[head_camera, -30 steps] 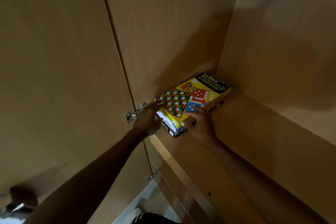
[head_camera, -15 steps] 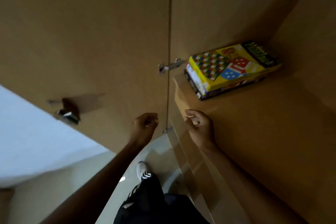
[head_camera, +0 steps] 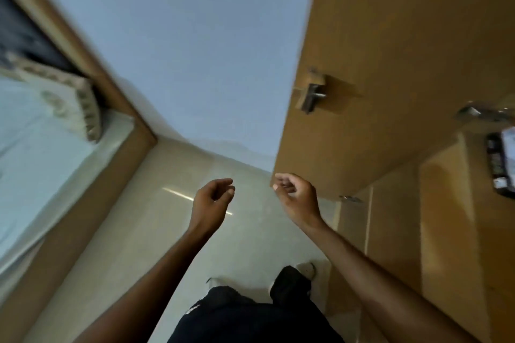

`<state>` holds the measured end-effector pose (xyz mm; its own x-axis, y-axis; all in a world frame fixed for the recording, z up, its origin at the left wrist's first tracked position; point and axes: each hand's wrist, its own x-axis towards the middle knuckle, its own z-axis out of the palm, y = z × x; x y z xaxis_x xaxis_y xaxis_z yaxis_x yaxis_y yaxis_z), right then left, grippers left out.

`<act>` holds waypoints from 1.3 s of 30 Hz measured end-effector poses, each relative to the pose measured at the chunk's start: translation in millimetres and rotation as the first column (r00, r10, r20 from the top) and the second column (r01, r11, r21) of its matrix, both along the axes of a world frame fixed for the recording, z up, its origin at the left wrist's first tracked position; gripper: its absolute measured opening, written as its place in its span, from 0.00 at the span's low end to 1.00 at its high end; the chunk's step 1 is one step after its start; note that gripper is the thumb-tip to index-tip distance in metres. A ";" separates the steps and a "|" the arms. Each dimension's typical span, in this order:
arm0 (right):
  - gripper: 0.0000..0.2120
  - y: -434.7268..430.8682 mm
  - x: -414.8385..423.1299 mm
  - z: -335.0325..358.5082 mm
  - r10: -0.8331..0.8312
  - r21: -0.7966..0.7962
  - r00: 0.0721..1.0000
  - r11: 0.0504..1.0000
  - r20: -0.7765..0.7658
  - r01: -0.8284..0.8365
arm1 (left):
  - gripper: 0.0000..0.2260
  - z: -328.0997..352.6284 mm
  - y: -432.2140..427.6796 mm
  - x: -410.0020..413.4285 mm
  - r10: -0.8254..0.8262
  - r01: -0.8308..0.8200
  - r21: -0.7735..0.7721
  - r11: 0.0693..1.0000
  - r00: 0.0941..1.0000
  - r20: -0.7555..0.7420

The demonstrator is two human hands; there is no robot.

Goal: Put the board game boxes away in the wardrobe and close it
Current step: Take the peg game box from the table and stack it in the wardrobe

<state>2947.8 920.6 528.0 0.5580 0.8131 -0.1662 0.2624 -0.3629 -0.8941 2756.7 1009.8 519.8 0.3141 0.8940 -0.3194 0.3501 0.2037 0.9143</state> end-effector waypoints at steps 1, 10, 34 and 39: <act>0.09 14.1 -26.2 0.4 0.052 -0.003 0.999 0.999 0.004 -0.052 | 0.09 0.6 3.7 -33.1 0.057 -0.057 0.004 0.998 0.998 0.004; 0.09 100.6 -256.0 10.5 0.496 0.005 0.868 0.868 -0.016 -0.496 | 0.09 7.3 2.7 -291.6 0.516 -0.516 0.005 0.856 0.856 0.014; 0.11 153.3 -955.6 -3.8 0.951 -0.102 -0.309 -0.308 -0.013 -0.946 | 0.09 14.7 -141.4 -805.4 0.948 -0.948 -0.034 -0.316 -0.317 0.031; 0.11 81.1 -1102.7 -11.4 0.848 -0.113 -0.529 -0.523 0.029 -0.845 | 0.08 1.7 -227.5 -904.4 0.843 -0.843 -0.019 -0.537 -0.537 0.029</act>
<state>1845.1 1001.7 516.7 -0.9685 0.0620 -0.2411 0.2402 0.4879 -0.8392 1852.3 782.3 521.5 -0.9225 -0.2043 -0.3276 -0.3607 0.1539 0.9199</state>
